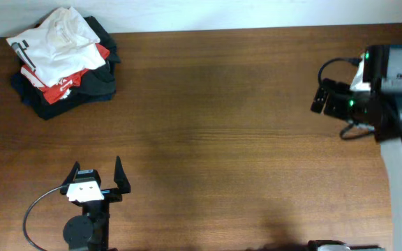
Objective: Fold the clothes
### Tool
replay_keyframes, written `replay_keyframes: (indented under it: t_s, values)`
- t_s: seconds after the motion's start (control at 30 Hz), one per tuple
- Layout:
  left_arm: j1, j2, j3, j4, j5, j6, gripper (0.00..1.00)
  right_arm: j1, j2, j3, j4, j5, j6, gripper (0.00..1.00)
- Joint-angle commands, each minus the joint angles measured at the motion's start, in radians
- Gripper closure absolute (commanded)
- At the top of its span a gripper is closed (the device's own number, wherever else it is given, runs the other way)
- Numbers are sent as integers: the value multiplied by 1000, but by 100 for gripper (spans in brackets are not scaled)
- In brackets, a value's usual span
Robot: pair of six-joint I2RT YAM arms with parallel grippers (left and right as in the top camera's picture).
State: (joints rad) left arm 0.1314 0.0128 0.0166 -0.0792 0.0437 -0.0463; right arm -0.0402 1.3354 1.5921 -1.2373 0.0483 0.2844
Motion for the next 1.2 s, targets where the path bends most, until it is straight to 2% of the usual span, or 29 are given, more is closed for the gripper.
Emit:
replay_keyframes:
  t_s: [0.0, 0.17, 0.27, 0.37, 0.47, 0.57, 0.67, 0.87, 1.03, 1.17]
  values:
    - [0, -8, -8, -1, -11, -6, 1, 49, -172, -153, 77, 163, 5, 1]
    - [0, -8, -8, -1, -11, -6, 1, 60, -539, -565, 249, 218, 2, 1]
    - [0, -8, -8, -1, -11, -6, 1, 61, -906, -946, 553, 56, 2, 1]
    - [0, -8, -8, -1, -11, -6, 1, 61, -1116, -1184, 761, -13, 2, 1]
    - [0, -8, -8, -1, -11, -6, 1, 61, -1246, -1334, 884, -58, 2, 1]
    - [0, -8, -8, -1, -11, -6, 1, 61, -1276, -1406, 958, -65, -14, 1]
    - [0, -8, -8, -1, -11, -6, 1, 61, -1333, -1469, 1037, -68, -89, 1]
    - [0, -8, -8, -1, -11, -6, 1, 61, -1332, -1588, 1218, -68, -97, 1]
    - [0, -8, -8, -1, -11, -6, 1, 61, -1332, -1587, 1190, -129, -294, 1]
    - [0, -8, -8, -1, -11, -6, 1, 61, -1332, -1587, 1165, -124, -314, 1]
